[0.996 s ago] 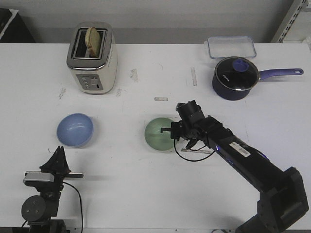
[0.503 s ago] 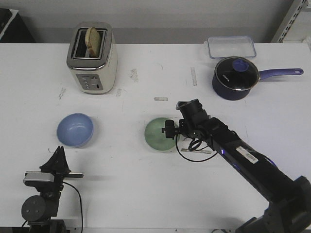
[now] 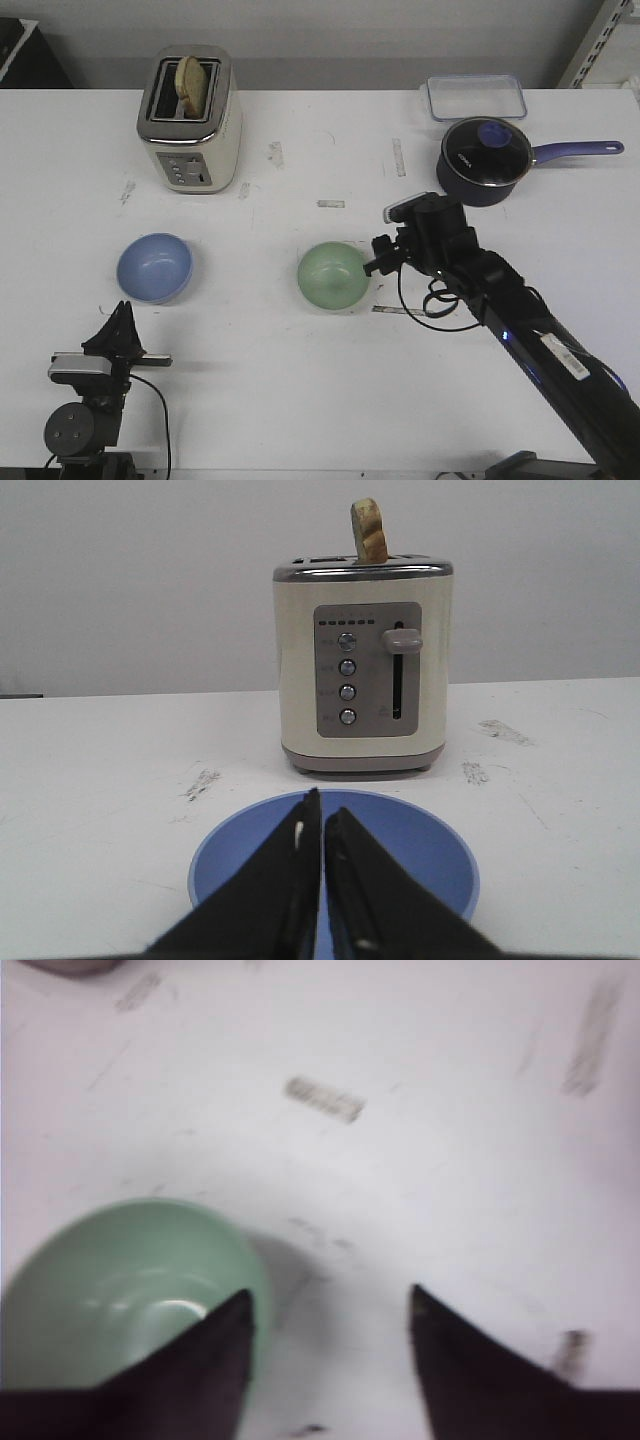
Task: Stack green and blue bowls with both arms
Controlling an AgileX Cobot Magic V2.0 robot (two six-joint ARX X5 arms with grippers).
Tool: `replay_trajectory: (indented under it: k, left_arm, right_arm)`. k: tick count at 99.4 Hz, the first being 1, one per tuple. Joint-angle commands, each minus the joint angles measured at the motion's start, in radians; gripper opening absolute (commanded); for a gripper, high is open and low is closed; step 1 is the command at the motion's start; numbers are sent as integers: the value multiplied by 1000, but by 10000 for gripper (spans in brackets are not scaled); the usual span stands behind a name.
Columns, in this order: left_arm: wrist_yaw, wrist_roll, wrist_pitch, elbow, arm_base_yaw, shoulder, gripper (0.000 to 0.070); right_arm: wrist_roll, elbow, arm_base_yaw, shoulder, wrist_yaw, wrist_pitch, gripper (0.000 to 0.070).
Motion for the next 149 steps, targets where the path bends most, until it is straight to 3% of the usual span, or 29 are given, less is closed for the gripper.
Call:
replay_trajectory:
  k: [1,21,42,77,102,149]
  left_arm:
    - [-2,5,10,-21,2,-2,1]
    - [-2,5,10,-21,2,-2,1]
    - [-2,5,10,-21,2,-2,1]
    - [-2,5,10,-21,2,-2,1]
    - [-2,5,10,-21,2,-2,1]
    - [-2,5,10,-21,2,-2,1]
  right_arm:
    - [-91,-34,-17,-34,3,46,145]
    - [-85,-198,-127,-183,0,201,13]
    - [-30,-415,-245,-373,0,388,13]
    - [87,-712,-343,-702,47,552,13]
    - [91,-854,-351,-942,63,563,13]
    - [91,-857,-351,-1233,59,523,13]
